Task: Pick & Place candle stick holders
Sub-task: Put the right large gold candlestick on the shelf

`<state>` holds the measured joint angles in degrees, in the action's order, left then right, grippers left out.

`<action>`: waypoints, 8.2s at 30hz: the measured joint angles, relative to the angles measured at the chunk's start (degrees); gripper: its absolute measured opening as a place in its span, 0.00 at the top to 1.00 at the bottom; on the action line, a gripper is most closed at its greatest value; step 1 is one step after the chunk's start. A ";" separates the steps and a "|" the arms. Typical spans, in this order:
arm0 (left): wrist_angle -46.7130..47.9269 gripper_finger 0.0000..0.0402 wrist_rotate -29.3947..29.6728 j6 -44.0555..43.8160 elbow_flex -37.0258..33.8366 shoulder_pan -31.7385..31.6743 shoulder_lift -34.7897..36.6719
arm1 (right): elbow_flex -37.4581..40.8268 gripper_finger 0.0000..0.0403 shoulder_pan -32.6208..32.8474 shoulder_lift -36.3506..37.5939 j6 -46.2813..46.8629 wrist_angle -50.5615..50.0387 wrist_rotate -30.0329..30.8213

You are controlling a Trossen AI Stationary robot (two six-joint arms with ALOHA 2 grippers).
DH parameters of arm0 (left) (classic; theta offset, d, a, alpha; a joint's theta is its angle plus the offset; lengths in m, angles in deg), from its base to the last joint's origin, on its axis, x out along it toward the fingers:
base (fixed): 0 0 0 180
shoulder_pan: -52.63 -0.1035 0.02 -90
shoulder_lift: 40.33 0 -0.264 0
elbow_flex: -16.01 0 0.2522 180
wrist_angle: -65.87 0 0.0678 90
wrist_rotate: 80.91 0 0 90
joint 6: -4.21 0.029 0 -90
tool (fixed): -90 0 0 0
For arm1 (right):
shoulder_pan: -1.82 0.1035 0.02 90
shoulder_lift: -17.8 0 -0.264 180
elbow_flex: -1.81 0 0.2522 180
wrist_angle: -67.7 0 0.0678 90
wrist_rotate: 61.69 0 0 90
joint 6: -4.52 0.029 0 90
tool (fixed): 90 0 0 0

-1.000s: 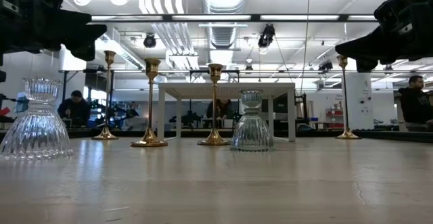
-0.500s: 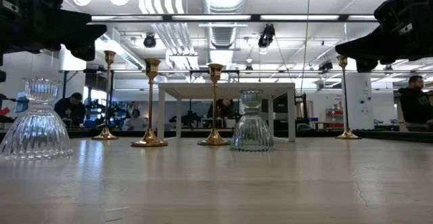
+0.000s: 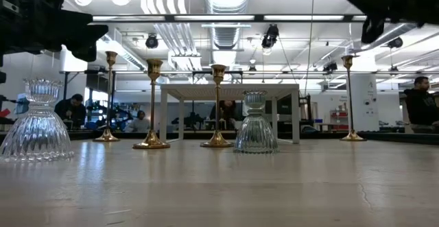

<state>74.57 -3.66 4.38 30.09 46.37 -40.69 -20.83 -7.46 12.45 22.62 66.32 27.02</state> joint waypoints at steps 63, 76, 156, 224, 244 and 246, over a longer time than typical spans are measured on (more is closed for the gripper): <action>0.03 0.53 0.00 0.00 0.00 0.00 0.00 | -33.75 0.98 41.19 -56.63 58.83 -51.43 74.76; 0.03 0.53 0.00 0.00 0.00 0.02 0.00 | -32.33 0.98 25.62 -59.17 75.69 -68.74 70.39; 0.73 0.53 0.00 0.00 0.00 0.07 -0.20 | -8.62 0.66 -14.28 -46.05 7.61 -8.69 60.34; 0.99 0.53 0.00 0.00 0.00 0.07 -0.22 | -10.52 0.97 -30.40 -53.37 2.25 0.36 51.38; 0.71 0.53 0.00 0.00 0.00 0.00 -0.21 | -27.49 0.98 -30.38 -36.45 -0.44 -31.73 36.56; 0.73 0.53 0.00 0.00 0.00 0.00 -0.20 | -30.88 0.97 -30.38 -36.93 -1.28 -33.83 34.49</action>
<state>75.29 -3.66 4.38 30.09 46.37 -40.89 -51.71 -37.84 -24.48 21.33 32.48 61.51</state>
